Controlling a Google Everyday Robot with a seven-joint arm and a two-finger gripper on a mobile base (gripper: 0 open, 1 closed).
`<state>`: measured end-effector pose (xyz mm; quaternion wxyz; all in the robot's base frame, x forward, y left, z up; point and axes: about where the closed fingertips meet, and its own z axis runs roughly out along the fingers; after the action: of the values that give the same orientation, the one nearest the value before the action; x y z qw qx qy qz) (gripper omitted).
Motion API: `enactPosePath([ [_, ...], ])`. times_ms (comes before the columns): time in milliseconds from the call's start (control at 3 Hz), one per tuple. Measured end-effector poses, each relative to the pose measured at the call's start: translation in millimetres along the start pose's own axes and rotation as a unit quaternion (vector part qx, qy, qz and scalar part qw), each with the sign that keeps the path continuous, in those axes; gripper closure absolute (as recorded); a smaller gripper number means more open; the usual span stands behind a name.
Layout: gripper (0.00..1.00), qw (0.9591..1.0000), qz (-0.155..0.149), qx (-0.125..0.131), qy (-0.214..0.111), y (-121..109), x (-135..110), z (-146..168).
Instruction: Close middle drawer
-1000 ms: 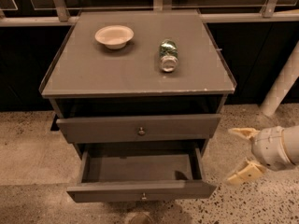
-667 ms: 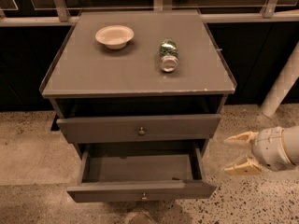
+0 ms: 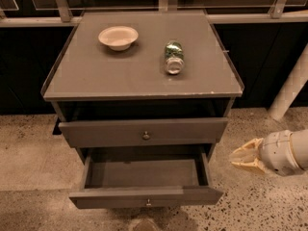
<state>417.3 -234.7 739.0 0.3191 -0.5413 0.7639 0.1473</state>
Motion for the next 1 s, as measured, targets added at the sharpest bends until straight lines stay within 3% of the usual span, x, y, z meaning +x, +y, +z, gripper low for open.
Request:
enactPosePath([
  [333, 1.00, 1.0000, 0.000, 0.000, 0.000, 0.0, 0.0, 0.0],
  [667, 1.00, 0.9995, 0.022, 0.016, -0.019, 9.8, 25.2, 15.3],
  [1000, 1.00, 0.9953, 0.088, 0.020, -0.037, 28.7, 81.0, 54.1],
])
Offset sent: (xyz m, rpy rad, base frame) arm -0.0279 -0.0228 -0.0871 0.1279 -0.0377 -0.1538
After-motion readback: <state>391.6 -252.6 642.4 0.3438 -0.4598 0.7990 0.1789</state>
